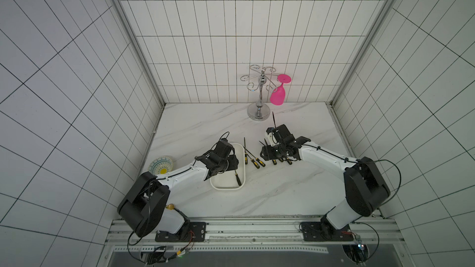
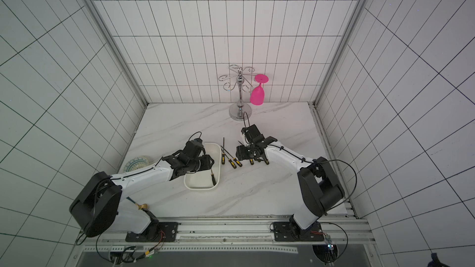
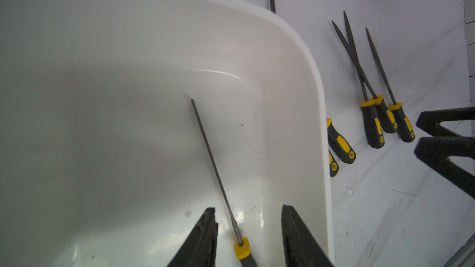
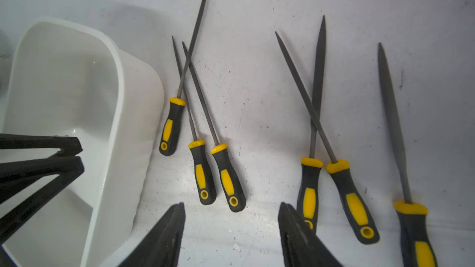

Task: Put the file tool into the storage box
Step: Place the file tool in the storage box, then pick up the file tool from the center of the board.

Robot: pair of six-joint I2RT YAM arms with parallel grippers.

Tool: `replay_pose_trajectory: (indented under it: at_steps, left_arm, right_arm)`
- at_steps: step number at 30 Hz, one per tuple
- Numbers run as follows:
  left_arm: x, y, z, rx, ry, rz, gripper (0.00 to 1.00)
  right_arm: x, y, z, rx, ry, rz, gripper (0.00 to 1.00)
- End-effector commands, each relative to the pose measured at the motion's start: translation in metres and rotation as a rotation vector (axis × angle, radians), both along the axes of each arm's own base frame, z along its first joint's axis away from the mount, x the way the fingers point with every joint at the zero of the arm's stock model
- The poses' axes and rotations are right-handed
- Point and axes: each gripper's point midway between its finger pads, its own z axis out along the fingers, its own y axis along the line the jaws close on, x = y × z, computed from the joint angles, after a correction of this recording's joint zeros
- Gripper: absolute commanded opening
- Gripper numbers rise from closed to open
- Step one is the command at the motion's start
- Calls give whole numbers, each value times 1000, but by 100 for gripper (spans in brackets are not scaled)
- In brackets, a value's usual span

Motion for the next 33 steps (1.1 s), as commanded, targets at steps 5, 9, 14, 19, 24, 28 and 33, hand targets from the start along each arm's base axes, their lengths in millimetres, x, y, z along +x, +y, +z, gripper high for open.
replay_pose_trajectory:
  at_steps: [5,9,14,19,24,28,33]
  left_arm:
    - [11,-7,18,-34,-55,0,46]
    - [11,-8,19,-38,-55,-2,46]
    - [11,-8,23,-43,-64,1,46]
    - [11,-8,28,-49,-74,-1,46]
    - [10,-7,30,-42,-82,-13,47]
    - [9,-8,29,-37,-82,-27,47]
    - [9,-7,28,-30,-88,-30,47]
  right_arm:
    - [-9,0,-23,-48,49,41,52]
    - [-15,9,-35,-60,83,83,48]
    - [-19,17,-46,-77,112,119,46]
    - [-15,18,-52,-101,116,124,46]
    - [-13,18,-61,-141,122,131,46]
    - [-12,17,-70,-199,115,147,46]
    - [-16,19,-78,-246,113,172,46]
